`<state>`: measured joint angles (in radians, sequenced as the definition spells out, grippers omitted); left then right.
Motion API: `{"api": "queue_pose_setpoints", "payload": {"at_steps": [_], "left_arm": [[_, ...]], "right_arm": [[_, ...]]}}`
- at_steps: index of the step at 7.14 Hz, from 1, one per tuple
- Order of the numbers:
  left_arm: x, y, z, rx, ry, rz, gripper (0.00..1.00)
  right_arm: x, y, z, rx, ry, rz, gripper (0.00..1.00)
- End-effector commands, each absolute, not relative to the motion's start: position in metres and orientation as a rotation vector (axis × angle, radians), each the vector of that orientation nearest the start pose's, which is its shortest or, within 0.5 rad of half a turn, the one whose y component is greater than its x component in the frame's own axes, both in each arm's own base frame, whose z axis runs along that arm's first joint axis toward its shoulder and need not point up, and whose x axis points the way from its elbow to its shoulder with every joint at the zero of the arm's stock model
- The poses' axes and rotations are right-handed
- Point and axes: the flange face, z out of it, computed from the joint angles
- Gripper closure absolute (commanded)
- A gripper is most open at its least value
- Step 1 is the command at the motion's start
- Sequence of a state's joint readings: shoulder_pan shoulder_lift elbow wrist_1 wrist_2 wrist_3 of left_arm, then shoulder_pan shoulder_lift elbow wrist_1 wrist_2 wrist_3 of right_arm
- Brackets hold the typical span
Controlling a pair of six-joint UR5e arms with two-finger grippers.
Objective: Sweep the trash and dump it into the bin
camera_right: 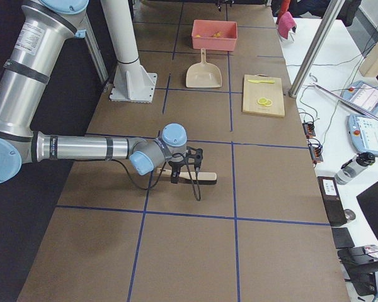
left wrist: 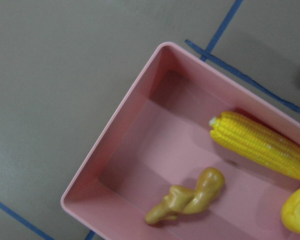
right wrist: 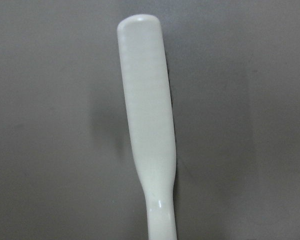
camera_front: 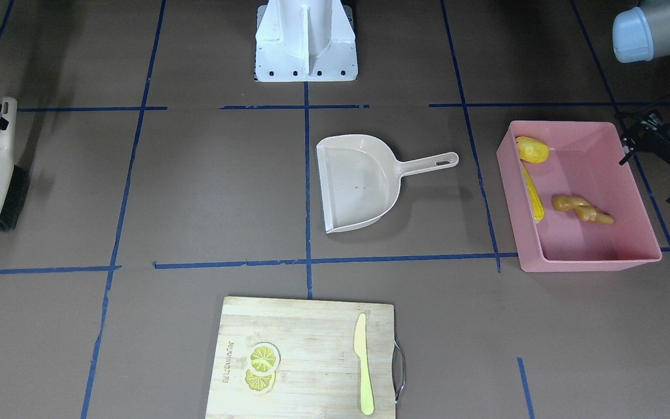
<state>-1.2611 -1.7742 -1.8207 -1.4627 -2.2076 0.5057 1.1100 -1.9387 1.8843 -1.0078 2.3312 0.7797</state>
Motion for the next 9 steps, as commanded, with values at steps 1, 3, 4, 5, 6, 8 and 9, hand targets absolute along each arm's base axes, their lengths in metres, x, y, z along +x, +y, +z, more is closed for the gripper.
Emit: {"api": "queue_pose_setpoints", "payload": {"at_steps": [1,3,4,5,6,8,9], "left_arm": [[0.047,-0.576,0.509,0.296,0.617,0.717,0.00],[-0.027,-0.573,0.545,0.088,0.708,0.249,0.00],[-0.038,-0.562,0.562,0.004,0.835,0.151,0.00],[-0.045,-0.541,0.594,-0.035,0.847,0.126,0.00],[-0.045,-0.531,0.601,-0.042,0.851,0.122,0.00],[-0.046,-0.519,0.611,-0.033,0.844,0.130,0.00],[-0.046,-0.511,0.627,-0.021,0.830,0.137,0.00]], "right_arm": [[-0.070,-0.396,0.587,-0.017,-0.832,0.070,0.00],[-0.024,-0.439,0.574,-0.012,-0.774,-0.003,0.00],[0.000,-0.449,0.569,-0.004,-0.761,-0.026,0.00],[0.014,-0.451,0.570,-0.004,-0.740,-0.044,0.00],[0.029,-0.450,0.572,0.011,-0.720,-0.039,0.00],[0.031,-0.466,0.573,0.016,-0.713,-0.033,0.00],[0.031,-0.465,0.567,0.029,-0.717,-0.033,0.00]]}}
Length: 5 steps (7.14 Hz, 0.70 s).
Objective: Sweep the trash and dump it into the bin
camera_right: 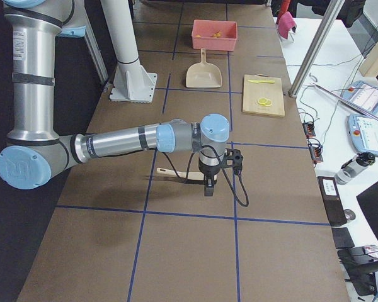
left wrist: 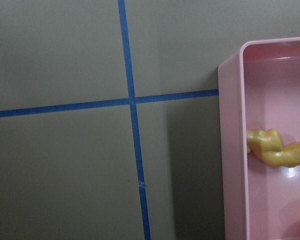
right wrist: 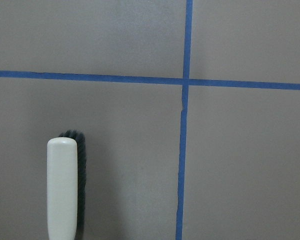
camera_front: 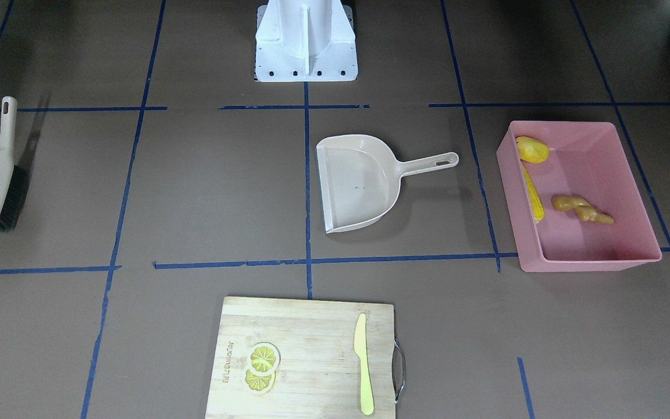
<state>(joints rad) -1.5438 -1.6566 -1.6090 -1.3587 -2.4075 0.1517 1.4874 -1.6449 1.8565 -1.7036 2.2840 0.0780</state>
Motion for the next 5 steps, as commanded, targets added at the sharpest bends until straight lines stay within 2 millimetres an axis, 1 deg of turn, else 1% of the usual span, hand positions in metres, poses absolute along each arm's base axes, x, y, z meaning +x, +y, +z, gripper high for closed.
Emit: {"api": "queue_pose_setpoints", "payload": {"at_steps": [1,2,3,4,5], "left_arm": [[-0.047,-0.511,0.634,0.020,0.817,0.156,0.00],[-0.047,-0.492,0.646,0.013,0.819,0.153,0.00],[-0.051,-0.487,0.622,0.055,0.812,0.161,0.00],[-0.051,-0.465,0.623,0.022,0.808,0.145,0.00],[-0.054,-0.466,0.624,0.020,0.764,0.148,0.00]], "right_arm": [[0.030,-0.466,0.567,0.025,-0.722,-0.034,0.00],[0.030,-0.465,0.572,0.014,-0.729,-0.030,0.00],[0.030,-0.459,0.573,0.013,-0.735,-0.024,0.00],[0.029,-0.460,0.574,0.012,-0.736,-0.025,0.00],[0.029,-0.461,0.576,0.008,-0.736,-0.021,0.00]]}}
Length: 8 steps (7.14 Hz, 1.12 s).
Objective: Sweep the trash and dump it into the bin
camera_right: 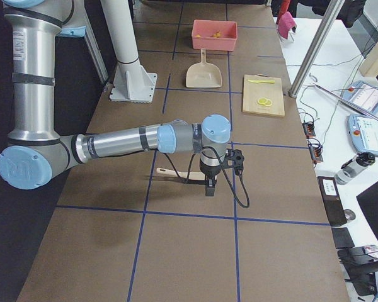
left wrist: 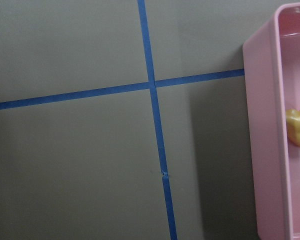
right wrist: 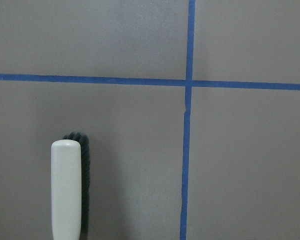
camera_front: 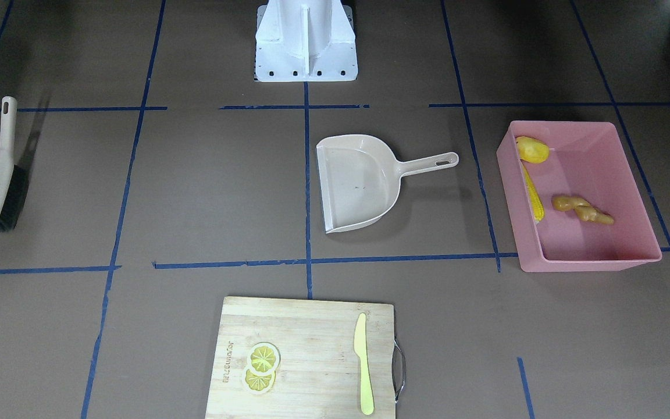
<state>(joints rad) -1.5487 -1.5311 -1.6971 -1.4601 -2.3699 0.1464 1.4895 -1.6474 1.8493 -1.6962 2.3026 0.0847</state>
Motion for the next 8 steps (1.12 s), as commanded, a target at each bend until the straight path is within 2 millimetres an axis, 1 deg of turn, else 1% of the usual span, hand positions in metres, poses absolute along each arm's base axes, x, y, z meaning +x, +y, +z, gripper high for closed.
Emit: {"api": "queue_pose_setpoints", "payload": {"at_steps": [1,2,3,4,5,6,7,8], "left_arm": [[-0.056,-0.463,0.628,0.015,0.748,0.152,0.00],[-0.056,-0.461,0.626,0.016,0.751,0.150,0.00],[-0.055,-0.462,0.631,0.005,0.755,0.149,0.00],[-0.055,-0.462,0.628,0.010,0.761,0.149,0.00],[-0.055,-0.461,0.633,0.001,0.761,0.146,0.00],[-0.054,-0.462,0.634,-0.001,0.764,0.145,0.00],[-0.055,-0.461,0.634,-0.001,0.761,0.142,0.00],[-0.055,-0.460,0.635,-0.005,0.763,0.139,0.00]], "right_arm": [[0.030,-0.460,0.579,0.000,-0.733,-0.015,0.00],[0.029,-0.461,0.579,-0.001,-0.734,-0.014,0.00],[0.029,-0.463,0.579,0.000,-0.731,-0.014,0.00],[0.029,-0.463,0.598,-0.035,-0.730,-0.003,0.00],[0.030,-0.462,0.616,-0.067,-0.724,0.004,0.00],[0.031,-0.460,0.624,-0.079,-0.720,0.008,0.00],[0.030,-0.465,0.618,-0.071,-0.722,0.014,0.00],[0.033,-0.466,0.617,-0.067,-0.724,0.020,0.00]]}}
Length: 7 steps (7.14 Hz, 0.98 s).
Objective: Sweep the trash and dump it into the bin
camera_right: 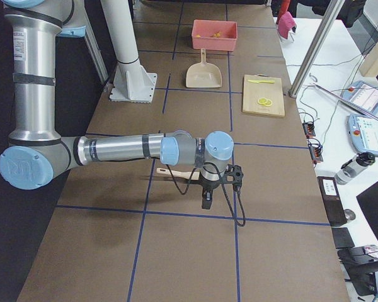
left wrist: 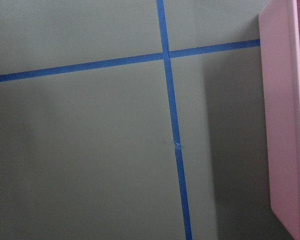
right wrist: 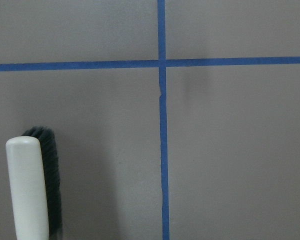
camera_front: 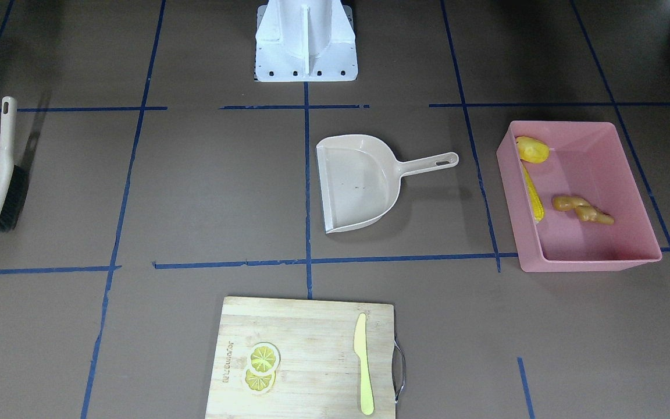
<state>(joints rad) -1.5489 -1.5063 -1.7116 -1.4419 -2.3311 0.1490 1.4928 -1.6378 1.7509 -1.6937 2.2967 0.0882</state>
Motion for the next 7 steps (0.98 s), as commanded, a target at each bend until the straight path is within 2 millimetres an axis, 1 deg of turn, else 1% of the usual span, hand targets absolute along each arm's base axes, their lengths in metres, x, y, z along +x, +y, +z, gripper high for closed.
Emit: {"api": "queue_pose_setpoints", "payload": {"at_steps": [1,2,3,4,5,6,7], "left_arm": [[-0.055,-0.461,0.634,-0.003,0.765,0.140,0.00],[-0.054,-0.462,0.636,-0.011,0.763,0.135,0.00],[-0.054,-0.461,0.639,-0.018,0.765,0.132,0.00],[-0.053,-0.459,0.657,-0.055,0.776,0.115,0.00],[-0.053,-0.460,0.661,-0.070,0.786,0.090,0.00],[-0.053,-0.459,0.660,-0.071,0.792,0.085,0.00],[-0.050,-0.460,0.660,-0.091,0.834,0.040,0.00]], "right_arm": [[0.034,-0.466,0.616,-0.065,-0.724,0.021,0.00],[0.033,-0.467,0.622,-0.076,-0.723,0.020,0.00],[0.032,-0.477,0.614,-0.062,-0.724,0.018,0.00],[0.032,-0.479,0.612,-0.059,-0.726,0.018,0.00],[0.032,-0.482,0.608,-0.050,-0.727,0.016,0.00],[0.031,-0.486,0.607,-0.049,-0.726,0.017,0.00],[0.031,-0.488,0.600,-0.043,-0.728,0.031,0.00]]}}
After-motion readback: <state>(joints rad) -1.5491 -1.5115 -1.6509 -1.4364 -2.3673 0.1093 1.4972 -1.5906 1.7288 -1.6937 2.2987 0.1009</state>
